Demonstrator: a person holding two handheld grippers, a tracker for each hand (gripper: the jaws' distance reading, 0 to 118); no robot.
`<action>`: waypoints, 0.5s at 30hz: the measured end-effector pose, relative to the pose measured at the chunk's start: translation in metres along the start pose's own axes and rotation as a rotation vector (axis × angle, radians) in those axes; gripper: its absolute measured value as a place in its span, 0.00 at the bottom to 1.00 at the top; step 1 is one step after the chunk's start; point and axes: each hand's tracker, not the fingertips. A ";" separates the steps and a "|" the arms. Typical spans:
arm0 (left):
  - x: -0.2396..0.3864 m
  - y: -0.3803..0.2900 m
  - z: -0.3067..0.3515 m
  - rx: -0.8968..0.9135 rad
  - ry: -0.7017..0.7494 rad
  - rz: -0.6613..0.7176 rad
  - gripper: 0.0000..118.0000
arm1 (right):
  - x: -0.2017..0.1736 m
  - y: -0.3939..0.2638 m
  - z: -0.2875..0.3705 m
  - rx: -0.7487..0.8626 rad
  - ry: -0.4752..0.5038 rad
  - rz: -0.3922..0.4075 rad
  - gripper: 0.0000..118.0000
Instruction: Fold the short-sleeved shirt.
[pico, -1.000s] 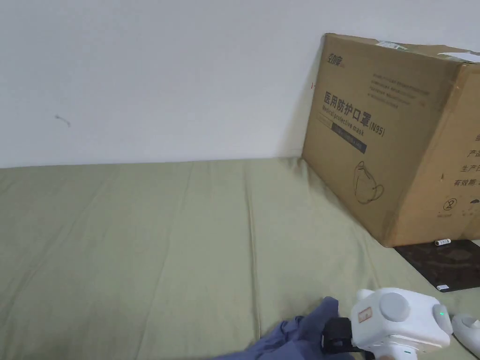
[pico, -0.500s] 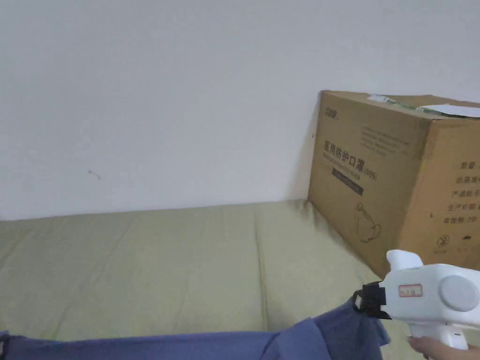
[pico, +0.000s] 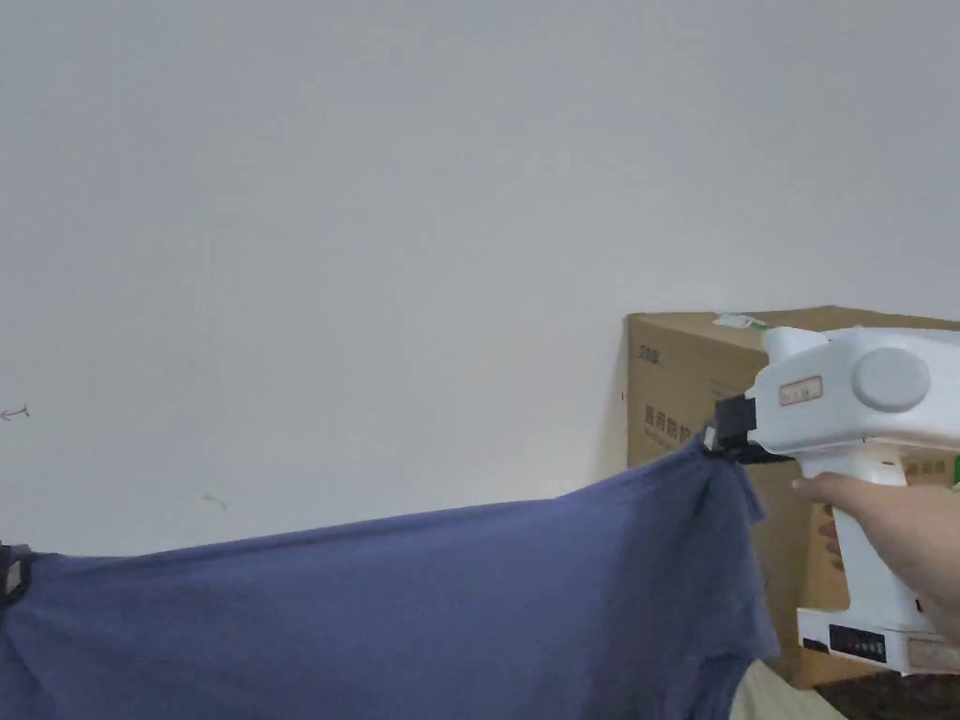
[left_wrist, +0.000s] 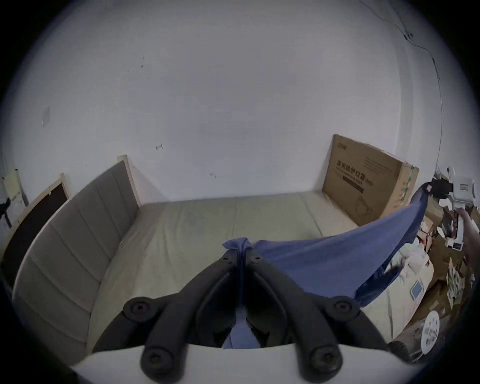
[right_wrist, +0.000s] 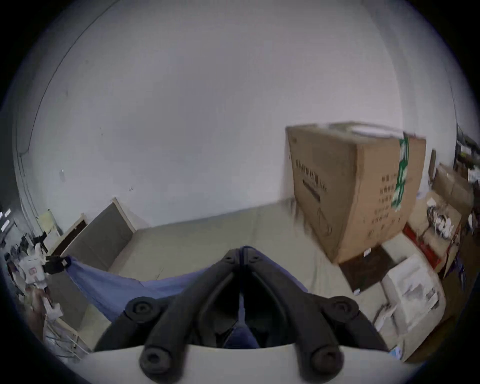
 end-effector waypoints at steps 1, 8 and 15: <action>-0.001 0.010 -0.006 0.013 0.003 0.012 0.03 | -0.006 0.014 -0.004 0.011 -0.007 0.013 0.00; -0.006 0.080 -0.043 0.093 0.027 0.057 0.03 | -0.038 0.095 -0.049 0.109 -0.082 0.104 0.00; -0.022 0.136 -0.082 0.195 0.045 0.145 0.03 | -0.057 0.158 -0.085 0.220 -0.106 0.097 0.00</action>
